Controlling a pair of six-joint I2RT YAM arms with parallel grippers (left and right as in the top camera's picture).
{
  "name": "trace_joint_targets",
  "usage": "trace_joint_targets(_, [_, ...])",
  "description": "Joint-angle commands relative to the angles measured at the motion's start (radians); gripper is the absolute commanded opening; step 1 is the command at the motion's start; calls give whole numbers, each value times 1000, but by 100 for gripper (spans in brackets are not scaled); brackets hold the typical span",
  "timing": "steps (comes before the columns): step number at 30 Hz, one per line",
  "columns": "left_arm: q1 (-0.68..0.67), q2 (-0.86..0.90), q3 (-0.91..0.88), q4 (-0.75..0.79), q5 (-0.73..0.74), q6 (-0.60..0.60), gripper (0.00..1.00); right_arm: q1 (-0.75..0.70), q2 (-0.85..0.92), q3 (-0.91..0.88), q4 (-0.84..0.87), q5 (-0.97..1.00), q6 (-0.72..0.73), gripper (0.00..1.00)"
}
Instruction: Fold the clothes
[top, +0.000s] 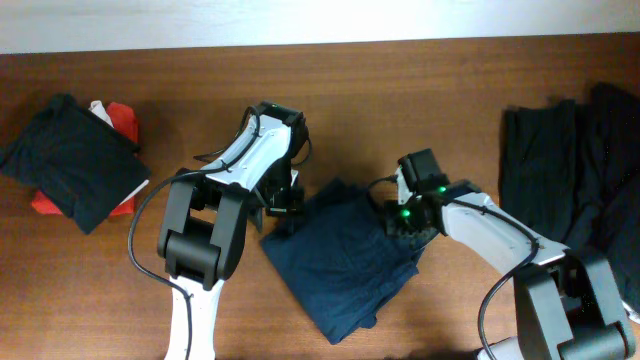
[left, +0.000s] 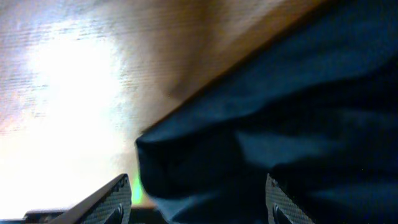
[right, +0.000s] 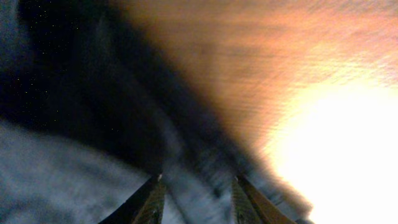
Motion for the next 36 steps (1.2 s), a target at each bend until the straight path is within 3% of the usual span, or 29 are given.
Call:
trace_joint_targets(1, [11,-27,78,21,44,13,71,-24,0,80,-31,11,-45,39])
trace_joint_targets(4, [24,-71,204,67,45,13,80,-24,0,130,-110,19,-66,40])
trace_joint_targets(5, [24,-76,231,88,55,48,96,-24,0,130,-117,20,-66,41])
trace_joint_targets(6, [24,-76,248,115,113,148,99,-24,0,130,-122,26,-65,42])
trace_joint_targets(8, [24,-71,241,132,267,360,99,-24,0,130,-137,26,-65,42])
trace_joint_targets(10, [24,-64,217,138,316,458,99,-24,0,130,-159,26,-65,42])
trace_joint_targets(20, [23,-62,-166,384,401,482,98,-24,0,130,-196,26,-66,42])
trace_joint_targets(21, [23,-62,-190,383,442,482,89,-24,0,130,-199,27,-66,42])
trace_joint_targets(22, [22,-62,-209,372,496,482,64,-24,0,130,-201,27,-66,43])
trace_joint_targets(23, [20,-62,-210,361,517,483,55,-24,0,130,-201,27,-66,43])
trace_joint_targets(25, [10,-63,-210,354,526,483,15,-26,0,131,-208,51,-66,42])
trace_joint_targets(26, [10,-63,-207,358,522,483,2,-31,-3,137,-224,75,-66,42])
trace_joint_targets(28, [23,-63,-174,357,477,481,0,-59,-13,180,-290,99,-66,41])
trace_joint_targets(30, [65,-83,-93,357,354,404,1,-123,-32,260,-385,105,-66,41])
trace_joint_targets(36, [303,-279,190,346,116,301,0,-268,-49,357,-532,105,-93,41])
